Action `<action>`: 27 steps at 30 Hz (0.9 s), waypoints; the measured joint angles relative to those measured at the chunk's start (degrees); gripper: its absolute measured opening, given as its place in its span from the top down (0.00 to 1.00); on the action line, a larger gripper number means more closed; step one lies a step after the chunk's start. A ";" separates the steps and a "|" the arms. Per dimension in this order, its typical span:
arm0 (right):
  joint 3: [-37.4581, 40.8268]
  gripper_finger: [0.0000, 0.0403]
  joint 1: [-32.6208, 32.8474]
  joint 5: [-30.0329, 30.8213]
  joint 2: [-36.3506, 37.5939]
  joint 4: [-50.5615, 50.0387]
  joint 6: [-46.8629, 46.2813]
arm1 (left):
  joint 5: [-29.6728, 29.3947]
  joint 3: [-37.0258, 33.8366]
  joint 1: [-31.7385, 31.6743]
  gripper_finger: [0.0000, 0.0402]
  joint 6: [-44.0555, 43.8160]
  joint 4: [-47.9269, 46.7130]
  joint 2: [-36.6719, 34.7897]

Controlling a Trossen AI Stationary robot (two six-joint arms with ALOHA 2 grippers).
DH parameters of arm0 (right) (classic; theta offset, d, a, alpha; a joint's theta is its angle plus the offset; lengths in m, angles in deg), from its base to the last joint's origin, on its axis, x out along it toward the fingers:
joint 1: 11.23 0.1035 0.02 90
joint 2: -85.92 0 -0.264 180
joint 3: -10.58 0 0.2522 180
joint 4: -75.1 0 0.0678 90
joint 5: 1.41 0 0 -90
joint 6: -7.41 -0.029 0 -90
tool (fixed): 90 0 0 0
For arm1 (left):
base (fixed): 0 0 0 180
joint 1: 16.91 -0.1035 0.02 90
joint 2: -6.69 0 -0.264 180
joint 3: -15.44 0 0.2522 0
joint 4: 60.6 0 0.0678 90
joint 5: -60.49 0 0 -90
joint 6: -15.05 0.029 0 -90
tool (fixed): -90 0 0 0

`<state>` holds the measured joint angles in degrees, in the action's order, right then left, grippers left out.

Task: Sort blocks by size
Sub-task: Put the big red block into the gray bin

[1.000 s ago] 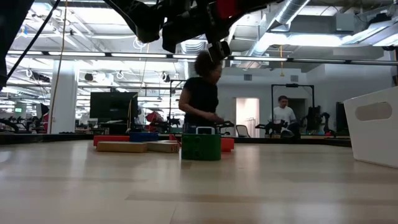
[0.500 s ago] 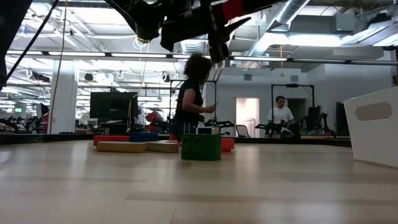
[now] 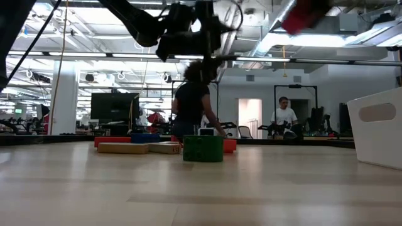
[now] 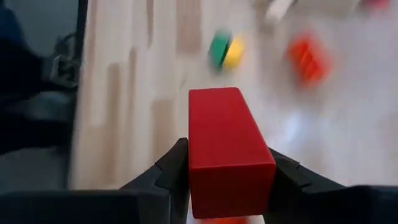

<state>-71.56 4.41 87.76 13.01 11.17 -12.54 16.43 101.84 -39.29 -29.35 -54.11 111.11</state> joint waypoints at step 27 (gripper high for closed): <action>19.91 0.46 26.55 -27.53 -0.63 20.86 -76.27 | -25.31 11.73 -2.95 0.42 48.24 -56.72 0.15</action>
<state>-51.65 30.97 60.22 12.38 32.03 -88.81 -8.88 113.57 -42.24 18.90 -110.84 111.26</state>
